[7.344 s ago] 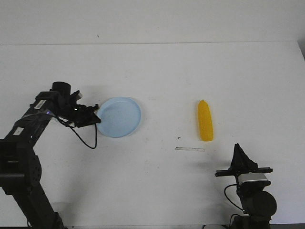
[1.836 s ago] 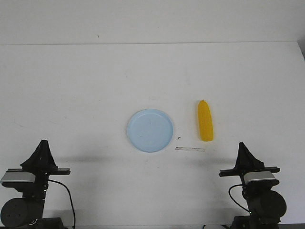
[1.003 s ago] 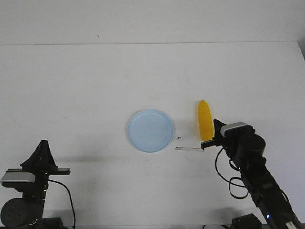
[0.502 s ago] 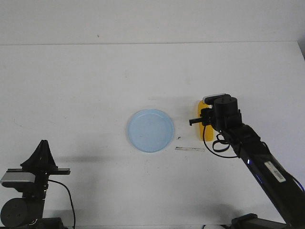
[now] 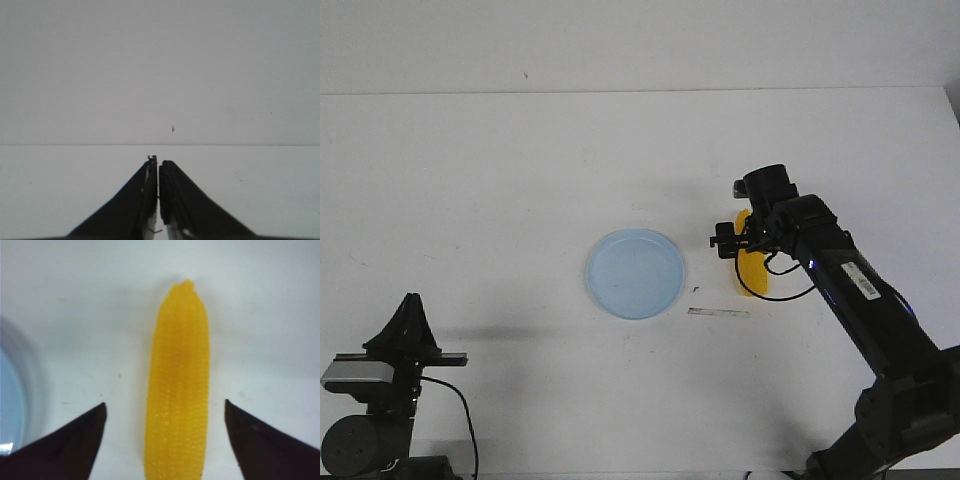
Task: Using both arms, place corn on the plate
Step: 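Close the right gripper around the middle of the corn cob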
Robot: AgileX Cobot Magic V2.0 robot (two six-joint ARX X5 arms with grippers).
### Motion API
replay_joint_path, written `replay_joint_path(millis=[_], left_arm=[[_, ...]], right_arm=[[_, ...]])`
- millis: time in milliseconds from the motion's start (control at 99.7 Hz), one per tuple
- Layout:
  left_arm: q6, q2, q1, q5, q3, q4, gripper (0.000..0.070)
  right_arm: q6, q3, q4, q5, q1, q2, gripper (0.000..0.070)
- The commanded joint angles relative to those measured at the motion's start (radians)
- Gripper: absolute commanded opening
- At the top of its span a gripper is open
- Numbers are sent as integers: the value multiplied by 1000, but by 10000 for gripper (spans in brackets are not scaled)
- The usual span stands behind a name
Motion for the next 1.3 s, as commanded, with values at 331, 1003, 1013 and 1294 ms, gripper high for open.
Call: replay_joint_path(millis=[331, 1003, 1013, 1294], left_arm=[[6, -2, 2, -3, 6, 10, 4], [6, -2, 2, -3, 6, 10, 4], [6, -2, 2, -3, 6, 10, 4], [6, -2, 2, -3, 6, 10, 4]], right_arm=[[51, 22, 18, -6, -16, 76, 579], [47, 19, 40, -9, -33, 203, 486], [47, 19, 40, -9, -33, 203, 474], [47, 19, 37, -33, -40, 203, 335]])
